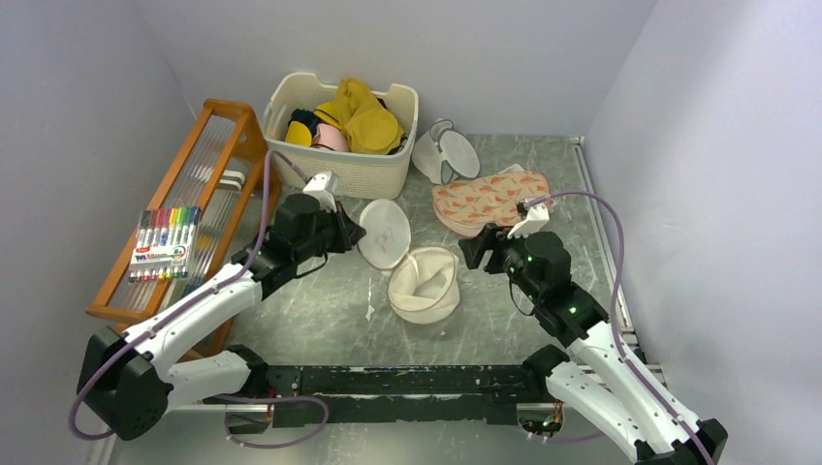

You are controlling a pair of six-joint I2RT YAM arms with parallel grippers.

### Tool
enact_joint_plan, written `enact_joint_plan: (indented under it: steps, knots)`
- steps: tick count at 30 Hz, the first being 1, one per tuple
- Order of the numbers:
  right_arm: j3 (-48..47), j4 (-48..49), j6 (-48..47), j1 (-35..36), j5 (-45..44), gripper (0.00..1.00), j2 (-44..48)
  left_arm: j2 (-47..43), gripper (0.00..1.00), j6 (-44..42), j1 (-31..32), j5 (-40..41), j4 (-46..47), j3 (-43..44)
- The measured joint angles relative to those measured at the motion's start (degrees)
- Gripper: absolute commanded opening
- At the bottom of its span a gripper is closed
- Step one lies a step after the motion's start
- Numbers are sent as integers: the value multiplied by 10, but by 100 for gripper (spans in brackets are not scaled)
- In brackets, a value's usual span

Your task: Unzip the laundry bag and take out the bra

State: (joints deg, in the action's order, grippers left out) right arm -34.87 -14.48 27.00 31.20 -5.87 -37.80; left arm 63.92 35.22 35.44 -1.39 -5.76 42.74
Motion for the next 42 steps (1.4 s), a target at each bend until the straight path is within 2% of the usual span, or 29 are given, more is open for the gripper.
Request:
enact_joint_plan:
  steps: [4, 7, 11, 16, 19, 21, 35, 37, 40, 42]
  knots:
    - [-17, -5, -2, 0, -5, 69, 17, -18, 7, -60, 17, 31, 0, 42]
    - [-25, -7, -5, 0, -12, 69, 28, -20, 7, -113, 62, 81, -2, 49]
    - [-32, -23, -10, 0, -24, 69, 39, 11, 7, -198, 166, 187, -10, 70]
    - [-35, -51, -14, 0, -41, 69, 56, 82, 7, -332, 338, 379, 14, 76]
    - [-39, -65, -16, 0, -51, 69, 68, 136, 7, -398, 407, 461, 46, 73]
    - [-43, -73, -16, 0, -58, 69, 76, 174, 7, -422, 429, 482, 56, 73]
    - [-57, -101, -20, 0, -102, 69, 152, 381, 9, -474, 445, 330, 66, 119]
    - [-57, -104, -20, 0, -105, 68, 152, 396, 16, -475, 445, 317, 63, 124]
    - [-57, -106, -20, 0, -109, 68, 152, 399, 45, -476, 445, 299, 58, 127]
    - [-57, -106, -20, 0, -111, 68, 152, 391, 55, -476, 444, 278, 55, 127]
